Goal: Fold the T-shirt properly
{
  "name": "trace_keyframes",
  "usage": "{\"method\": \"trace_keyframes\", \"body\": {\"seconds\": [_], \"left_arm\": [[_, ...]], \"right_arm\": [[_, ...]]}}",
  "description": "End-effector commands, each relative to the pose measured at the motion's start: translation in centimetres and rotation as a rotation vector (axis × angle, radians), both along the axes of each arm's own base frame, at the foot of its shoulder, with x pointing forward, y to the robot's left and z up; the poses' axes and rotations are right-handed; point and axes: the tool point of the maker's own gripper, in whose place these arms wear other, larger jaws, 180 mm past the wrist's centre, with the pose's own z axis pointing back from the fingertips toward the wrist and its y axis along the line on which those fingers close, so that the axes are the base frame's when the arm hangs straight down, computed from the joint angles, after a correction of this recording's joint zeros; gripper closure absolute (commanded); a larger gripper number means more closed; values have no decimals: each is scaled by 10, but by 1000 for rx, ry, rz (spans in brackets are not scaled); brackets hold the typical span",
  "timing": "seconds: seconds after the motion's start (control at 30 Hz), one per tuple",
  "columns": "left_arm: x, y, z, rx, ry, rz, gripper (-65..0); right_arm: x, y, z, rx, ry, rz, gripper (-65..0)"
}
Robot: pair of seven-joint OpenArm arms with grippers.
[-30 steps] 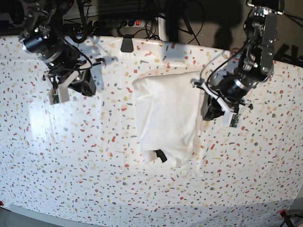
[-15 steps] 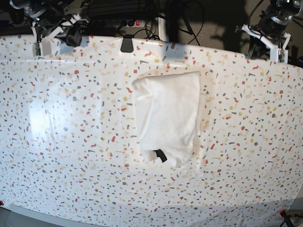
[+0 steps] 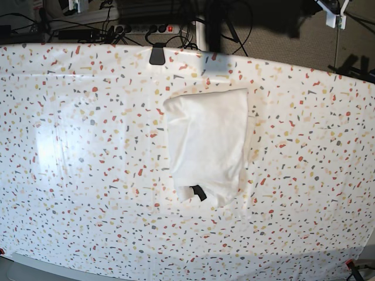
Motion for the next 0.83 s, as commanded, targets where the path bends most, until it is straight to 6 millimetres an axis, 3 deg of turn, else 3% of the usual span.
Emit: {"method": "trace_keyframes", "body": {"seconds": [0.0,0.2,0.33,0.47,0.57,0.7,0.8], "left_arm": [[-5,3,-7,-14,4,25,0],[-43,5,-78,-103,141,149,0],[-68,-16,-118,-132,252,171,0],[-76,-36,-142,-142,292,173,0],[-73,-58,-153,-186,314,199,0],[-69,-87,-163,-215,353,149,0],[-62,-89,-170,-185,370,164,0]], "right_arm": [[-1,-6,-6,-3,-4,-5,0],[-19,-30,-57,57,118,-41,0],[-26,-60,-85,14,183,-30,0],[-32,-77,-108,-34,220,7,0],[-33,-73,-124,-33,233,77,0],[-33,-42,-140,27,292,222,0],[-34,-29,-150,-2,343,307,0]]}}
